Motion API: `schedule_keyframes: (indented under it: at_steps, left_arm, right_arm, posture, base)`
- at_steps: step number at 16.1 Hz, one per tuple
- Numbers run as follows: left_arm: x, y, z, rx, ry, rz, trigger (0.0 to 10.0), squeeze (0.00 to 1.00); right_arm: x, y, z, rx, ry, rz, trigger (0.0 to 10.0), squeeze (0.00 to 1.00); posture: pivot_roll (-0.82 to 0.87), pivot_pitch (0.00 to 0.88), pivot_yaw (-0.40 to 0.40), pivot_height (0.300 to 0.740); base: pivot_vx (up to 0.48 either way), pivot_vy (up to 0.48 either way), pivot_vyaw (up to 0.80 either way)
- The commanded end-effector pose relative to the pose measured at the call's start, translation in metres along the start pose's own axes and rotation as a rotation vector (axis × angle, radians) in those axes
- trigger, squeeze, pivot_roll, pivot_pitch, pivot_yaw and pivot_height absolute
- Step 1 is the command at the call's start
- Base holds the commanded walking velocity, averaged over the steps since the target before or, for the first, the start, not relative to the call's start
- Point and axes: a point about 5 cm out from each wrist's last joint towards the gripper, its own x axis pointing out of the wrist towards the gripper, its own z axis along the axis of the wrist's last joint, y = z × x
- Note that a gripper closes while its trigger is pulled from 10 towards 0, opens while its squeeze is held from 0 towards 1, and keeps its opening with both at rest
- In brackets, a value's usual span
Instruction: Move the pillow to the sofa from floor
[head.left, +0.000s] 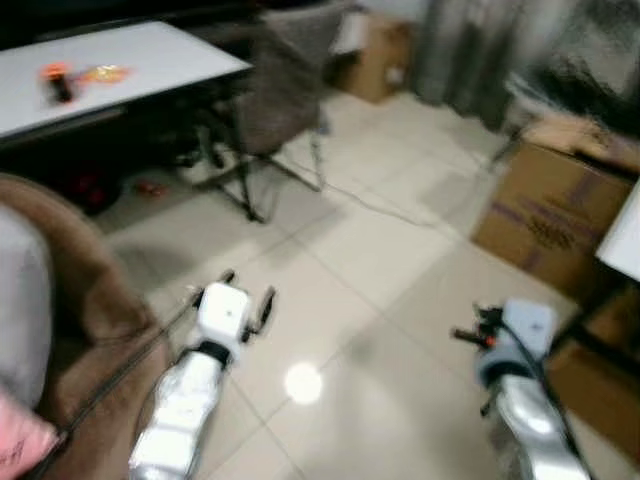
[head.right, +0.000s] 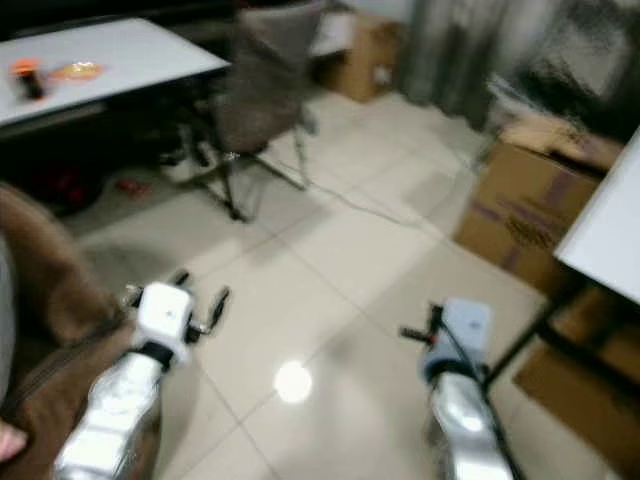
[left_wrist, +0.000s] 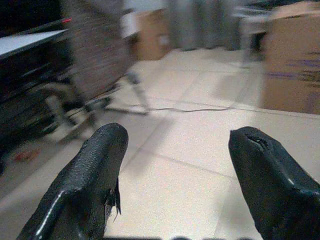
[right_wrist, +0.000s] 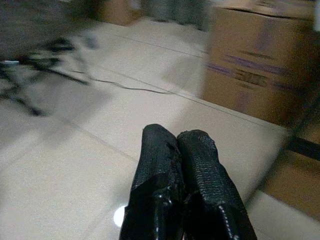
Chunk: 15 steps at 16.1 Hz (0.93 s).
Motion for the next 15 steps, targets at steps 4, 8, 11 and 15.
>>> schedule_keyframes:
  at_steps: [4, 8, 11, 15]
  left_arm:
    - [-0.001, 0.007, 0.005, 0.046, -0.016, 0.017, 10.0, 0.0]
    - [-0.002, 0.01, 0.003, 0.008, -0.009, 0.045, 10.0, 0.0]
    - [-0.003, 0.012, 0.004, -0.012, -0.013, 0.063, 10.0, 0.0]
    - [-0.003, 0.014, 0.003, -0.011, 0.009, 0.084, 10.0, 0.0]
  right_arm:
    - [0.0, 0.009, -0.001, -0.009, 0.027, 0.041, 10.0, 0.0]
    - [0.001, 0.013, -0.005, -0.018, 0.059, 0.071, 10.0, 0.0]
    - [0.004, 0.014, -0.008, -0.036, 0.078, 0.086, 10.0, 0.0]
    - [0.007, 0.011, -0.013, -0.028, 0.104, 0.075, 10.0, 0.0]
  posture:
    - [-0.09, 0.0, 0.018, 0.74]
    - [-0.08, 0.0, 0.013, 0.74]
    - [-0.07, 0.0, 0.009, 0.74]
    - [-0.07, 0.0, 0.01, 0.74]
  base:
    - [0.0, -0.24, -0.75]
    - [0.0, -0.12, -0.15]
    - [0.0, 0.0, 0.0]
    - [0.0, 0.0, 0.0]
